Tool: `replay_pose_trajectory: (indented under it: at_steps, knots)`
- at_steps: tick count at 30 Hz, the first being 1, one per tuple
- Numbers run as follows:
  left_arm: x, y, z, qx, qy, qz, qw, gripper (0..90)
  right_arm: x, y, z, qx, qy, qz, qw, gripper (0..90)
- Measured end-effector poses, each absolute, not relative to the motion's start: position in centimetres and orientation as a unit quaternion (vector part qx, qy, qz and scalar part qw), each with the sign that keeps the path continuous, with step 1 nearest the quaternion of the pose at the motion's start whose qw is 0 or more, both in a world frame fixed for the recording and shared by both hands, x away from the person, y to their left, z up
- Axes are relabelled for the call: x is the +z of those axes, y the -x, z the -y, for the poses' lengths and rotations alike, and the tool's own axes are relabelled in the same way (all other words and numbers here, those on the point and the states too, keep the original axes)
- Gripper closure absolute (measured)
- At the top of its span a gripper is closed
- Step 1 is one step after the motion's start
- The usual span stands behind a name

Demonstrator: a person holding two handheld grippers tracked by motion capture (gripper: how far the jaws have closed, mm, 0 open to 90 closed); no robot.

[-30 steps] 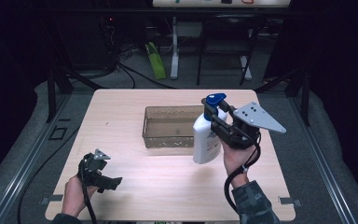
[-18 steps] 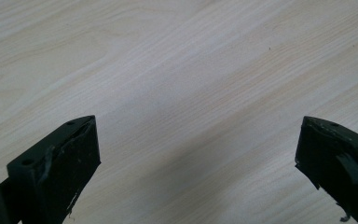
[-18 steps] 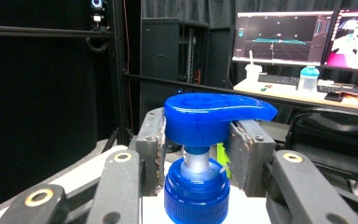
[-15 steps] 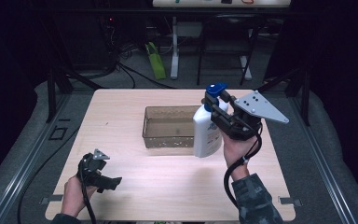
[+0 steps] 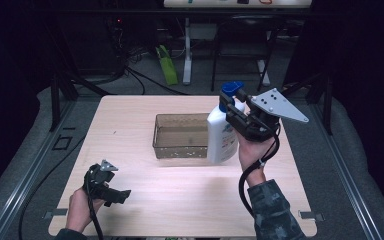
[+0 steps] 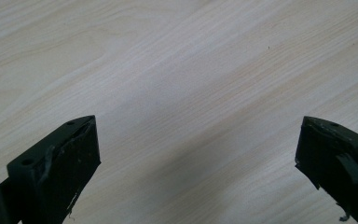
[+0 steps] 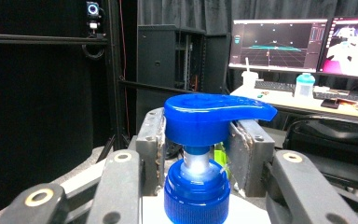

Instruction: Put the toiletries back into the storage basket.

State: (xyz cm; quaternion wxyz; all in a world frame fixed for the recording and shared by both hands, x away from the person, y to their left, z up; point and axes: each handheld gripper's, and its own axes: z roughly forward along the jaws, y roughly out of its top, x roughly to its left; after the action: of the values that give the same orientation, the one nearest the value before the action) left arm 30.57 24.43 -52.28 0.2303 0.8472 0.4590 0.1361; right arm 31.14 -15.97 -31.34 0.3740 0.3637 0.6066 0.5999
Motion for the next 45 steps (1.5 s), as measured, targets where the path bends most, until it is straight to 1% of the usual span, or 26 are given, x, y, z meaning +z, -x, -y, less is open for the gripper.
replay_pose_trajectory:
  at_steps: [23,45]
  knots:
    - [-52.2,-30.6,-24.4,0.135,-0.846,-0.46,0.233,0.0,-30.3,-33.4,15.4,0.601,-0.373,-0.597,0.379,59.5]
    - [-52.0,-30.4,-24.2,0.134,-0.846,-0.458,0.239,0.0,-31.0,-36.0,13.9,0.589,-0.406,-0.585,0.381,59.5]
